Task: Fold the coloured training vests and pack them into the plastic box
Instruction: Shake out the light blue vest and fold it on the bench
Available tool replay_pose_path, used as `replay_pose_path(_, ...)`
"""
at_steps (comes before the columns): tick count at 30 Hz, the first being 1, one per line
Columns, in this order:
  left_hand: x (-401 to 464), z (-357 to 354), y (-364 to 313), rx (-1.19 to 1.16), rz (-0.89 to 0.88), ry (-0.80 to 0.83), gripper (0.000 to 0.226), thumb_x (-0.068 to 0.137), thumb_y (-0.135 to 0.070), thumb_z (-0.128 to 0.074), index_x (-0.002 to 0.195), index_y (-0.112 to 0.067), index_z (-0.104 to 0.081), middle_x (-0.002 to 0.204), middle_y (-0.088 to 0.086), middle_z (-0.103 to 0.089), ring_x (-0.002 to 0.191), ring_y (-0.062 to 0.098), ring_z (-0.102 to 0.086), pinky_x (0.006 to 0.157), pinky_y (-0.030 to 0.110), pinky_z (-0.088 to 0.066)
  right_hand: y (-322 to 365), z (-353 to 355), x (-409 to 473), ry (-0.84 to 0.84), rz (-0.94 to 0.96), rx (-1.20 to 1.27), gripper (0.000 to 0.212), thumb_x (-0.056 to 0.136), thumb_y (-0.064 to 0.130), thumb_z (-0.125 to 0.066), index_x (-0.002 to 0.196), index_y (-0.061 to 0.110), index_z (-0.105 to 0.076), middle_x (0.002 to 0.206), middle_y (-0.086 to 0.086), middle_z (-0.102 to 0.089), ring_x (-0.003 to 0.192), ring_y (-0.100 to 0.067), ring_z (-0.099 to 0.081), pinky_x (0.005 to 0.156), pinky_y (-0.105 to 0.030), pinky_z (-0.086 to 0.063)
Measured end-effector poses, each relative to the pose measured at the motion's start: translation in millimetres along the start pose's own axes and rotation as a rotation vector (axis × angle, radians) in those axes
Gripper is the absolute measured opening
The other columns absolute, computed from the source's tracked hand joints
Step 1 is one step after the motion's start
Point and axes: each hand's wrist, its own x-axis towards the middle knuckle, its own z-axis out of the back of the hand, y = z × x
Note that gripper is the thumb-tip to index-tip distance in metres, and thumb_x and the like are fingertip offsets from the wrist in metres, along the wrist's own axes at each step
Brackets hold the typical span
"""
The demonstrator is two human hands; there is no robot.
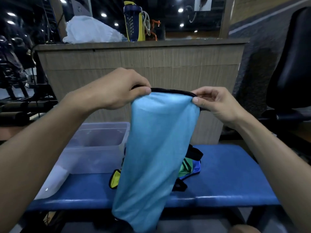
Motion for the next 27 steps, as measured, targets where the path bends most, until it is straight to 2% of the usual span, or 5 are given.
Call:
replay_pose_path(7, -14, -14, -10, -0.165, 0.017, 0.228, 0.021, 0.098, -0.032, -0.064, 0.097, -0.012, -0.072, 0.081, 0.007, -0.070, 0.061, 0.009, -0.066, 0.063, 0.032, -0.055, 8, 5, -5, -0.057, 0.047, 0.030, 0.017, 0.084, 0.024, -0.074, 0.099, 0.016, -0.074, 0.096, 0.000, -0.074, 0.091, -0.011, -0.066, 0.080, -0.022, -0.052)
replay_pose_path(12, -28, -38, -21, -0.580, 0.105, 0.387, 0.018, 0.093, -0.023, -0.070, 0.104, -0.009, -0.071, 0.095, 0.022, -0.067, 0.077, 0.015, -0.060, 0.070, 0.036, -0.053, 21, 0, -10, -0.013, 0.117, -0.025, 0.015, 0.090, 0.017, -0.071, 0.104, 0.010, -0.072, 0.097, 0.000, -0.072, 0.092, -0.011, -0.064, 0.081, -0.019, -0.049)
replay_pose_path(16, -32, -55, -37, -0.914, 0.250, 0.396, 0.018, 0.092, -0.016, -0.070, 0.109, -0.011, -0.068, 0.104, 0.016, -0.072, 0.086, 0.015, -0.064, 0.069, 0.026, -0.051, 25, -3, -14, 0.036, 0.118, -0.112, 0.010, 0.094, 0.010, -0.070, 0.104, 0.012, -0.073, 0.100, -0.002, -0.074, 0.097, -0.016, -0.067, 0.092, -0.030, -0.052)
replay_pose_path(20, -32, -58, -44, -1.004, 0.277, 0.414, 0.033, 0.090, -0.020, -0.071, 0.121, -0.008, -0.069, 0.112, 0.014, -0.072, 0.088, 0.016, -0.064, 0.068, 0.025, -0.052, 24, 0, -16, 0.019, 0.121, -0.193, 0.009, 0.095, 0.014, -0.070, 0.103, 0.016, -0.075, 0.103, -0.007, -0.075, 0.101, -0.032, -0.068, 0.096, -0.046, -0.053)
replay_pose_path(27, -36, -46, -42, -1.023, 0.319, 0.274, 0.008, 0.089, -0.016, -0.077, 0.090, -0.013, -0.070, 0.083, 0.007, -0.066, 0.076, 0.022, -0.058, 0.077, 0.038, -0.049, 13, 11, -28, -0.019, 0.052, -0.214, 0.009, 0.094, 0.014, -0.071, 0.101, 0.017, -0.075, 0.103, -0.009, -0.075, 0.097, -0.033, -0.069, 0.096, -0.048, -0.053)
